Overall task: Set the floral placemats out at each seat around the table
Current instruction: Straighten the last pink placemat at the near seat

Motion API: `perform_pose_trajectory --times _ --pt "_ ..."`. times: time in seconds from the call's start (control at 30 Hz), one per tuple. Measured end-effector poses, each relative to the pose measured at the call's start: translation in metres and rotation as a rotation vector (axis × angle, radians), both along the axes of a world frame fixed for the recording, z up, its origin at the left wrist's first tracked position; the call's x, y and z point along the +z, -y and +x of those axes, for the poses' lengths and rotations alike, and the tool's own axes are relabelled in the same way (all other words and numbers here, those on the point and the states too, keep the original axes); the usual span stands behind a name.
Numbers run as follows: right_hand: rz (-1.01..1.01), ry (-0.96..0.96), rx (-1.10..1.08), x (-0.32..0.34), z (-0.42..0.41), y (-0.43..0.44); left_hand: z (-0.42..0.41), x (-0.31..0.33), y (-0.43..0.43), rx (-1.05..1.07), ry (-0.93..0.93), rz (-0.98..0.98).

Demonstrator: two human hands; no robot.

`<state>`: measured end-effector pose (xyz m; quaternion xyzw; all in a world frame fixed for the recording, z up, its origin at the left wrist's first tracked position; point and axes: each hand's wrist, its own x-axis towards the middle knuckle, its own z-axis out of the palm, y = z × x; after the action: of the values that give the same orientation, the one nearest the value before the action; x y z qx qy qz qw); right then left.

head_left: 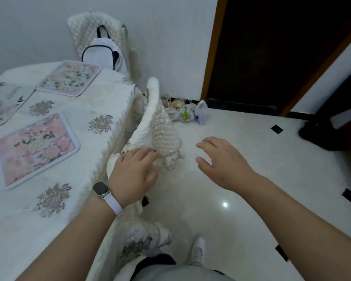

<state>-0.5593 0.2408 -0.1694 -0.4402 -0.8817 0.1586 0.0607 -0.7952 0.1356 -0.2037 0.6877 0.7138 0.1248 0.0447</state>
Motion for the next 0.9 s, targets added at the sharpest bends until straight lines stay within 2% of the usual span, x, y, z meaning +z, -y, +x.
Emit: perform_pose_trajectory --times 0.2,0.4,0.6,0.9 --pt "-0.017 -0.055 0.136 0.008 -0.023 -0.041 -0.007 0.011 -0.010 0.134 -0.054 -0.016" --pt "-0.008 -0.030 0.271 -0.003 -0.060 -0.083 -0.028 0.011 -0.030 0.336 -0.008 -0.001" --pt "0.009 -0.053 0.435 -0.006 -0.139 -0.122 -0.086 -0.007 -0.059 0.451 0.044 -0.011" --pt "0.029 0.007 0.595 0.001 -0.262 -0.205 -0.187 -0.031 -0.130 0.592 0.083 -0.065"
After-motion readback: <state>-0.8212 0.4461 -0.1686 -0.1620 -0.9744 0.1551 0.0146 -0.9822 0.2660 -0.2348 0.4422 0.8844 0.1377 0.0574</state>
